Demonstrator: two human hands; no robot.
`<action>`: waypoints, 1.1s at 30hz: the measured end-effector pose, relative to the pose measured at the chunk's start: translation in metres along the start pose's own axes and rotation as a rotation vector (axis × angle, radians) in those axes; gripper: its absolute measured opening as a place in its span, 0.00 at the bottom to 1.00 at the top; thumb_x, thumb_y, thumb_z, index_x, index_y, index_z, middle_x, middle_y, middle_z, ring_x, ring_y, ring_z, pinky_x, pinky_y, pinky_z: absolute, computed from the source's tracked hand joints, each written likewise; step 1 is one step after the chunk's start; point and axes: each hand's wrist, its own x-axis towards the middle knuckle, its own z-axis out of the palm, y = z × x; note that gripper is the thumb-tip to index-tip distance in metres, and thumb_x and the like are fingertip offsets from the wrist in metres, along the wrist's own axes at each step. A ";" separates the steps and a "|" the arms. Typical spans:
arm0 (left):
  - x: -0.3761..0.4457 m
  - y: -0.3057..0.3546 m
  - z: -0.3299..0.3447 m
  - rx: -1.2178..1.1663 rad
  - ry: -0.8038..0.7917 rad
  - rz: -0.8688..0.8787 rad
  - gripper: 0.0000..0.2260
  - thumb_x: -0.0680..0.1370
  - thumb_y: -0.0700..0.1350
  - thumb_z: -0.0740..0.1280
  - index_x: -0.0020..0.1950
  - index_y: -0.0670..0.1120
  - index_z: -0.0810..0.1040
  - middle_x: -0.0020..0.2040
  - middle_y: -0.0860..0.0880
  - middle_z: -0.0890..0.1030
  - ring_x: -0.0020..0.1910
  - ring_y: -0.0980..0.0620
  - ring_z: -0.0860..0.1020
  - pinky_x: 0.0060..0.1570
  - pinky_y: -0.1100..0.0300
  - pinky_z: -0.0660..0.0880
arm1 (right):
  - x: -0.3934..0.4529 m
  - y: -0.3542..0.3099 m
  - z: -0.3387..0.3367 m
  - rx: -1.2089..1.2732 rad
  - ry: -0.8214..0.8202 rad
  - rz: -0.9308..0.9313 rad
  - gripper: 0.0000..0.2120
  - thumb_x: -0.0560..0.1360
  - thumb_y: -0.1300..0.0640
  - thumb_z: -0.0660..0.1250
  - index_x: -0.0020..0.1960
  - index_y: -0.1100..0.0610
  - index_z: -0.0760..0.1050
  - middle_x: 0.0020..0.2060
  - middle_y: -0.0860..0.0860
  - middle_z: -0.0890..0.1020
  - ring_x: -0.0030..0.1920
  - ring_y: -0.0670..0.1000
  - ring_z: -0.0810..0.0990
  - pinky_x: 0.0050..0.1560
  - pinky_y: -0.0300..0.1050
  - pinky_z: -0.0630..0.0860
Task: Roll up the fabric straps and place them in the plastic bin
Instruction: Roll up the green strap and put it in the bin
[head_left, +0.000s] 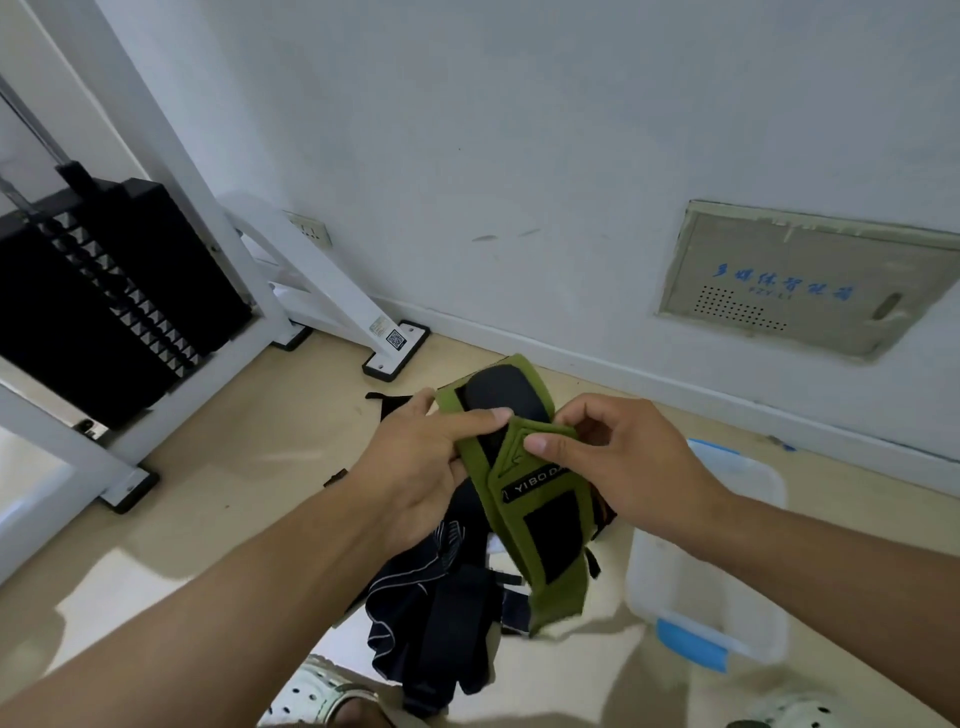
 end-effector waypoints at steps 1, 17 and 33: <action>-0.004 0.001 0.003 -0.001 -0.019 -0.021 0.31 0.70 0.37 0.76 0.72 0.33 0.72 0.61 0.35 0.83 0.53 0.41 0.86 0.52 0.52 0.84 | -0.002 0.001 0.001 0.034 -0.031 -0.003 0.12 0.72 0.43 0.76 0.41 0.52 0.82 0.38 0.51 0.86 0.42 0.56 0.85 0.50 0.61 0.81; -0.015 -0.013 0.023 -0.024 0.145 0.124 0.13 0.82 0.44 0.69 0.60 0.36 0.82 0.56 0.32 0.84 0.46 0.40 0.85 0.43 0.51 0.84 | -0.004 -0.007 0.012 -0.237 -0.019 -0.162 0.14 0.77 0.47 0.72 0.41 0.51 0.70 0.31 0.47 0.81 0.31 0.46 0.78 0.32 0.47 0.76; -0.035 -0.003 0.057 -0.282 0.151 0.133 0.21 0.82 0.58 0.64 0.61 0.42 0.83 0.52 0.41 0.88 0.50 0.44 0.87 0.52 0.48 0.82 | -0.010 -0.022 0.016 -0.223 -0.052 0.025 0.26 0.71 0.23 0.52 0.41 0.46 0.67 0.36 0.43 0.77 0.40 0.47 0.78 0.43 0.46 0.74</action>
